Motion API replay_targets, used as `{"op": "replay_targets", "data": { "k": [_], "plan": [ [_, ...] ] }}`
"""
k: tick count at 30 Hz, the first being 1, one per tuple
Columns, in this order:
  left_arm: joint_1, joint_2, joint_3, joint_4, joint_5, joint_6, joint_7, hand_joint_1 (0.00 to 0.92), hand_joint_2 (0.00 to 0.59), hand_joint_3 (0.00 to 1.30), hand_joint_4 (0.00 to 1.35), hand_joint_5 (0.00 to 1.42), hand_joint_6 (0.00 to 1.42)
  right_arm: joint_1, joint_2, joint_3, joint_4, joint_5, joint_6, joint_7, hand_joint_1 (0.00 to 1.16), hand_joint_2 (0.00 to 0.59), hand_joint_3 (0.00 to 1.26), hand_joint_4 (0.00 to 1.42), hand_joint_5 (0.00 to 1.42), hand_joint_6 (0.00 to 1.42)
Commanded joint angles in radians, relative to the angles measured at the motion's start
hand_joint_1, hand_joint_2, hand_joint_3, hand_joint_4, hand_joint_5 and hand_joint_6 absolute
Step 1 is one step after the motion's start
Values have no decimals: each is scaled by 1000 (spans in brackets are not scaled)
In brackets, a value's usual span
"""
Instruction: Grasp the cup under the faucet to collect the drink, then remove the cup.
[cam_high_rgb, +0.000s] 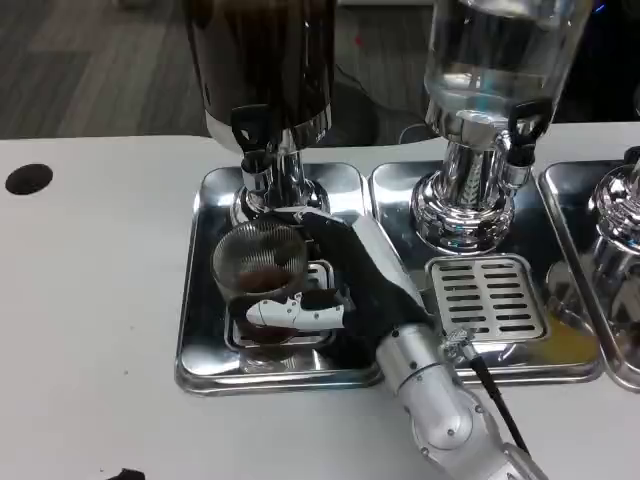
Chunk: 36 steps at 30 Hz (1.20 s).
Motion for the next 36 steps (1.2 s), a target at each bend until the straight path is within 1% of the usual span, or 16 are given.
{"op": "replay_targets", "data": {
  "k": [1,11,18,26,30,36],
  "plan": [
    [-11,4,-4,19,-12,2,-18,0,81,350,246,425,701,9,2,-9,9,1,-11,-11,870,119,398,409,451,294],
    [-39,0,-15,36,-6,13,-33,0,81,346,239,425,702,12,-1,-23,15,19,-33,-5,869,122,411,423,453,300],
    [-51,0,-25,38,-4,21,-37,0,82,340,237,425,699,16,-10,-32,-20,27,-36,5,865,127,412,423,459,302],
    [-77,2,-49,44,2,40,-46,0,84,328,227,425,704,52,-38,-56,-131,45,-19,44,862,130,414,423,461,302],
    [-94,3,-59,44,4,49,-51,0,85,327,226,425,701,79,-61,-71,-197,51,-4,69,861,130,418,423,461,302],
    [-121,9,-77,48,6,66,-61,0,87,324,226,425,695,139,-99,-95,-324,60,25,116,861,131,420,423,461,302]
  ]
}}
